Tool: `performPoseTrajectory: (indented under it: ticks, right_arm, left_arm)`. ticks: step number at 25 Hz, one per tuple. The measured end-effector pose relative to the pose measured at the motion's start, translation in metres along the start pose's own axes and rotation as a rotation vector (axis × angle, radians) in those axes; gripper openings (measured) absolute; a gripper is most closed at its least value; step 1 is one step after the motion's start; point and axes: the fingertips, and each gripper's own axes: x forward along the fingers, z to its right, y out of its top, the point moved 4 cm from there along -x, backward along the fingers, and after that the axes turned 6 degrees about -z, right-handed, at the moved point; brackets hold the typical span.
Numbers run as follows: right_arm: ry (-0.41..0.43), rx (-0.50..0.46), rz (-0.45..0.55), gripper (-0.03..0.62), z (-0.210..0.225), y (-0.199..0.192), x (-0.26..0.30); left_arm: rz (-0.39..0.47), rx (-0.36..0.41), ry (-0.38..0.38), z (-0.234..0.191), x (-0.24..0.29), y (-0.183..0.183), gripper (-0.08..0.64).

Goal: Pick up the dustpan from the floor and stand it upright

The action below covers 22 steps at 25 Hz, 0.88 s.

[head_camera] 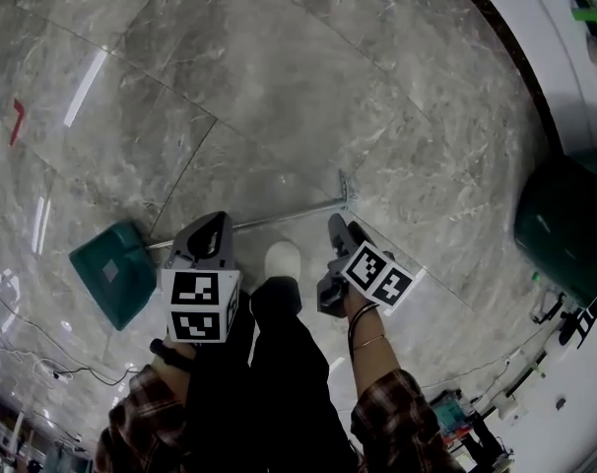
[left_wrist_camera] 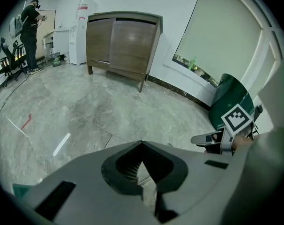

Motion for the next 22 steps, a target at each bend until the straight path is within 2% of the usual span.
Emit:
performPoseTrajectory:
  ticks: [6, 16, 22]
  right_arm:
    - [-0.046, 0.084, -0.035, 0.213, 0.036, -0.016, 0.060]
    - [-0.098, 0.245, -0.074, 0.213, 0.093, -0.040, 0.131]
    - [-0.134, 0.338, -0.086, 0.212, 0.116, -0.047, 0.164]
  left_arm:
    - [-0.017, -0.034, 0.015, -0.027, 0.042, -0.020, 0.002]
    - [-0.066, -0.021, 0.007, -0.046, 0.099, -0.060, 0.002]
    - [-0.073, -0.004, -0.002, -0.056, 0.127, -0.066, 0.002]
